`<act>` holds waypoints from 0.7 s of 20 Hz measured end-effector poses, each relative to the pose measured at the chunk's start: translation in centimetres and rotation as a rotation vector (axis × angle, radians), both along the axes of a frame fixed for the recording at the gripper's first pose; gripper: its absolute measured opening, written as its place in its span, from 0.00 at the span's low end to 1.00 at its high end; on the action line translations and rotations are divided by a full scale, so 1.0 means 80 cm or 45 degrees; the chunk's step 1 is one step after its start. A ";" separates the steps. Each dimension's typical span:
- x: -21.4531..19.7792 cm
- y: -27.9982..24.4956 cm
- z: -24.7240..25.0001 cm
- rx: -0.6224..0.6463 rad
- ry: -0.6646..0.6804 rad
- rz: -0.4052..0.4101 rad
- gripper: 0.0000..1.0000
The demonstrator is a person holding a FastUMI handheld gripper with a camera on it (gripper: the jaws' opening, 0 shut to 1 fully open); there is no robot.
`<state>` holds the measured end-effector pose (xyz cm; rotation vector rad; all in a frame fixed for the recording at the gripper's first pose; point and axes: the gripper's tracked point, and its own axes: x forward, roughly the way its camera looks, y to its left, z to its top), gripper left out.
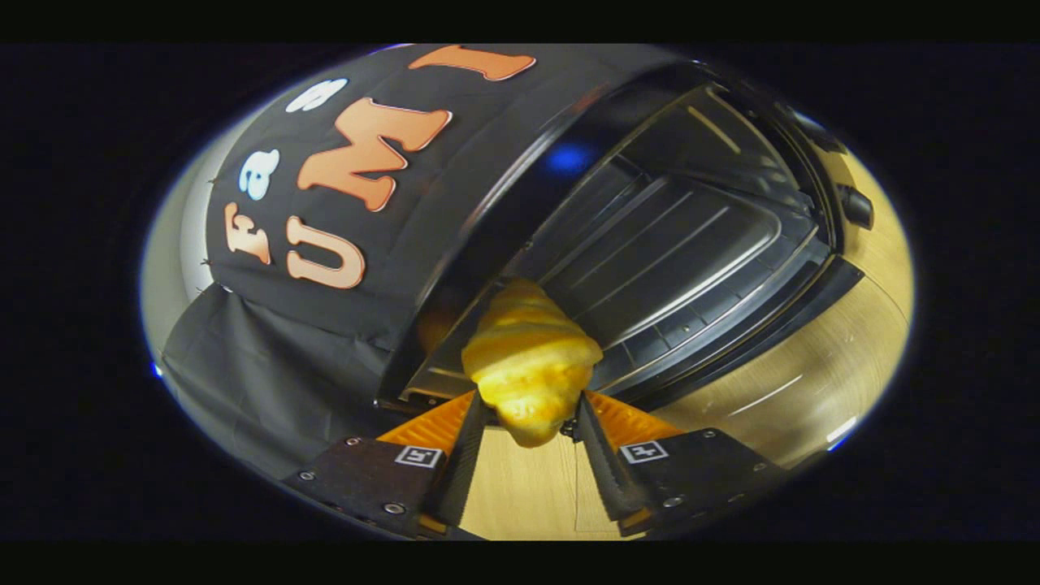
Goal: Open the toaster oven, put the food inside, and close the toaster oven door.
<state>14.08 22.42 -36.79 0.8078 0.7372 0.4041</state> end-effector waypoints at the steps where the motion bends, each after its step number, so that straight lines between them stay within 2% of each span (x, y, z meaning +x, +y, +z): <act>1: -0.002 -0.004 0.008 0.000 -0.020 -0.013 0.69; 2: -0.001 -0.006 0.013 -0.006 -0.041 -0.029 0.83; 4: -0.004 -0.013 0.019 -0.028 -0.063 -0.050 0.97; 10: -0.038 -0.025 0.036 -0.126 -0.095 -0.058 0.98; 14: -0.081 -0.039 0.043 -0.225 -0.122 -0.050 0.98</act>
